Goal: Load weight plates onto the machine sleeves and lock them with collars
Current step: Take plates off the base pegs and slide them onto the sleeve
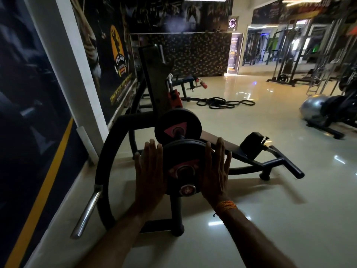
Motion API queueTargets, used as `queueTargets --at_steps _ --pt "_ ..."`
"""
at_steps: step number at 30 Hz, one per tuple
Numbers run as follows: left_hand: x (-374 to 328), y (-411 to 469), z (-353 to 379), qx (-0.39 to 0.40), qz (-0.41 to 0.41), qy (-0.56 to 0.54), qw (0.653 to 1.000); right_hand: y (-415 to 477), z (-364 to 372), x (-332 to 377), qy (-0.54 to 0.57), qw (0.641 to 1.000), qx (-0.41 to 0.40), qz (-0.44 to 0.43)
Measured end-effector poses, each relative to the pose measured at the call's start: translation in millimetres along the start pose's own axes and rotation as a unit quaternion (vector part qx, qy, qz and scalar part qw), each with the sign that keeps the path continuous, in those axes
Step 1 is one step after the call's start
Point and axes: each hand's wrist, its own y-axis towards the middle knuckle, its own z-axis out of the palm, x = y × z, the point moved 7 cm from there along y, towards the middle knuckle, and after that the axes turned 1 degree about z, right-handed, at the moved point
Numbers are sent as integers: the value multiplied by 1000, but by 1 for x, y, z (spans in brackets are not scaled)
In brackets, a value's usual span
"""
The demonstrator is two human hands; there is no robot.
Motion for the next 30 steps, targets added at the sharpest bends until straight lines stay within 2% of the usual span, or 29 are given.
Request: queueTargets --at_steps 7,14,18,21,26,30 --pt "35 43 66 18 0 55 998 49 56 -24 -37 998 13 -47" --pt "65 107 119 -1 -7 46 999 99 126 -57 -34 999 32 -19" --pt "80 136 149 16 5 43 999 119 154 -69 -34 999 22 -18" --pt "87 147 160 4 10 3 1000 128 168 -75 -34 999 6 -10" --pt "91 144 162 -16 30 -4 999 126 173 -78 -38 999 -2 -27" --pt "90 144 161 5 24 2 1000 126 171 -75 -30 999 15 -4"
